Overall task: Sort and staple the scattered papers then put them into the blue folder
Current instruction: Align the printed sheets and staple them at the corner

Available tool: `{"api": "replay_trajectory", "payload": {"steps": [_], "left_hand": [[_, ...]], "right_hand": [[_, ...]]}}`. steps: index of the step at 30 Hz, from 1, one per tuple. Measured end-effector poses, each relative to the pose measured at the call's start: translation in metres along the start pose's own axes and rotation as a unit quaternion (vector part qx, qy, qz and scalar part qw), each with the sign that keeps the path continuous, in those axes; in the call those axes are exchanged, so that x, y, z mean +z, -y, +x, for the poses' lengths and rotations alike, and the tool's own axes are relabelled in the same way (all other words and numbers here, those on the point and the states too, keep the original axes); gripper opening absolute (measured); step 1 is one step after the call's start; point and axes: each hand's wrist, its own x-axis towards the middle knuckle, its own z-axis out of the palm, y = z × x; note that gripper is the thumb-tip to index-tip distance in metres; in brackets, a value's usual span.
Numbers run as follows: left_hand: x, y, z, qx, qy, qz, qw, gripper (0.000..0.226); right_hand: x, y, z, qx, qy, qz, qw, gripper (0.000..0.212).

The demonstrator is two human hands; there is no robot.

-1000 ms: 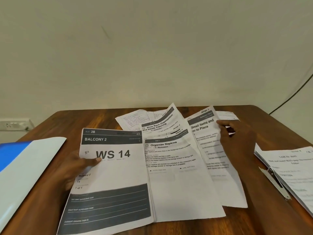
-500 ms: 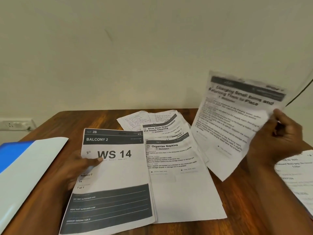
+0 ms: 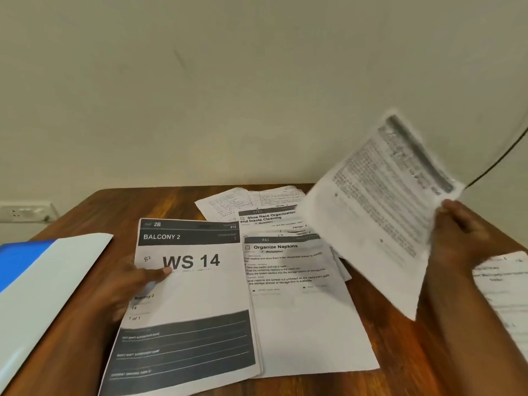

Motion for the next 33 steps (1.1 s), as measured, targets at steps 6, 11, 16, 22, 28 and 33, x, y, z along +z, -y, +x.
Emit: {"api": "replay_trajectory", "payload": {"steps": [6, 11, 16, 22, 28, 33], "left_hand": [[-0.002, 0.012, 0.021, 0.017, -0.016, 0.017, 1.0, 0.026], [-0.002, 0.017, 0.027, -0.001, 0.006, 0.005, 1.0, 0.02], [0.003, 0.021, 0.03, 0.016, 0.028, -0.033, 0.999, 0.028], [0.004, 0.023, 0.033, -0.012, 0.068, -0.071, 0.995, 0.035], [0.0, 0.027, 0.039, -0.008, 0.093, -0.072, 0.993, 0.034], [0.0, 0.029, 0.04, 0.004, 0.09, -0.082, 0.993, 0.026]], "right_hand": [[0.018, -0.038, -0.019, 0.0, 0.22, -0.108, 0.97, 0.017], [0.03, -0.049, -0.044, 0.011, 0.258, -0.135, 0.957, 0.019], [0.035, -0.056, -0.06, 0.047, 0.282, -0.113, 0.951, 0.022], [0.034, -0.063, -0.064, 0.056, 0.327, -0.091, 0.939, 0.025], [0.034, -0.068, -0.065, 0.064, 0.342, -0.076, 0.934, 0.027], [0.035, -0.066, -0.064, 0.068, 0.346, -0.082, 0.932, 0.033]]}}
